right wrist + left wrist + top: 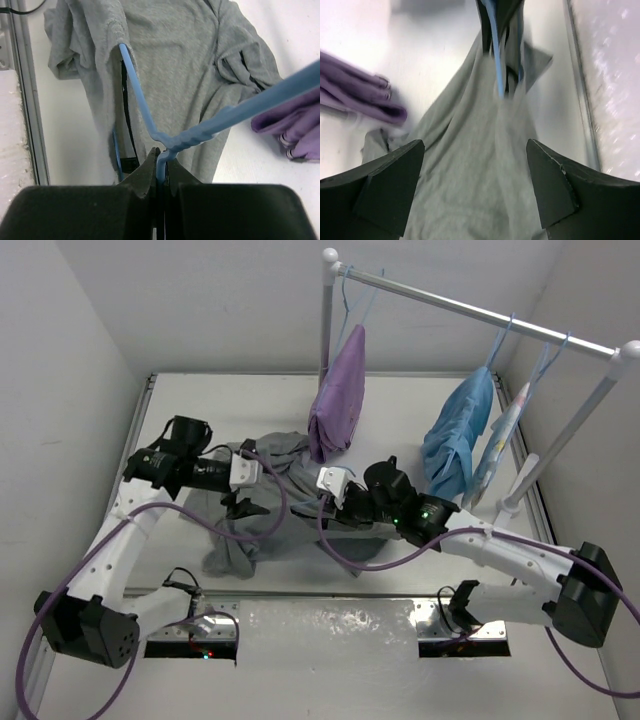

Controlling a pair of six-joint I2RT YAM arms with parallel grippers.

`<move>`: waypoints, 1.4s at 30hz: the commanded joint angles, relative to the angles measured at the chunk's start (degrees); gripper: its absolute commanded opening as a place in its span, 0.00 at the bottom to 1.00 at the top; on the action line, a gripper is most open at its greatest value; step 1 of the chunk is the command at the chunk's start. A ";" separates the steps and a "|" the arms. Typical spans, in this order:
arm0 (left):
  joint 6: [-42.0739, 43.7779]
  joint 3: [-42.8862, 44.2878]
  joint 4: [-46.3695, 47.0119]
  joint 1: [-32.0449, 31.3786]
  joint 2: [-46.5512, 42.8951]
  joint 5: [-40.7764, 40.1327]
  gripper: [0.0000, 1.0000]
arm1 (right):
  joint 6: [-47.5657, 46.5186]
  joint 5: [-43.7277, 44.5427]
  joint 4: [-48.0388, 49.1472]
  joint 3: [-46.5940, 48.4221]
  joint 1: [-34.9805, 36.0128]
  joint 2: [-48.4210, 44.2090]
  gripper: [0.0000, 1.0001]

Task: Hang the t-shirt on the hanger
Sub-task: Place the hanger at the clothesline.

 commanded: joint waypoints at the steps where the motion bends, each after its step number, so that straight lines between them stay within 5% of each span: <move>1: -17.14 1.50 10.42 -3.66 0.57 -0.47 0.82 | -1.83 1.59 -2.28 5.24 1.60 1.94 0.00; 9: -30.35 0.00 22.99 -18.42 2.67 -12.88 0.77 | -1.92 1.86 -2.29 7.45 1.77 3.62 0.00; 12: -32.02 -1.49 24.06 -20.63 4.43 -13.58 0.54 | -1.92 1.68 -2.46 7.62 1.86 3.62 0.00; 17: -32.21 -3.16 24.77 -20.89 5.67 -16.75 0.40 | -1.92 1.07 -0.88 5.87 1.86 1.60 0.00; 22: -32.90 -3.78 23.19 -21.07 5.76 -16.49 0.01 | -2.01 1.24 -0.61 5.25 1.77 0.71 0.00; 28: -42.91 -3.96 25.98 -21.07 4.18 -16.40 0.00 | -1.84 4.14 -2.72 4.72 1.77 -0.25 0.00; 35: -44.86 -4.58 28.72 -20.90 0.13 -16.05 0.00 | -1.57 5.72 -2.46 0.59 1.77 -2.97 0.00; 37: -46.25 -4.48 29.85 -20.90 0.04 -17.36 0.00 | -1.40 6.77 -2.90 0.59 1.77 -3.85 0.16; 39: -47.58 -4.75 31.09 -20.90 0.13 -20.08 0.00 | -0.26 8.88 -4.30 0.94 1.77 -4.47 0.55; 42: -48.20 -5.01 31.62 -20.90 0.83 -21.23 0.00 | 0.71 13.01 -6.24 1.12 1.69 -6.31 0.64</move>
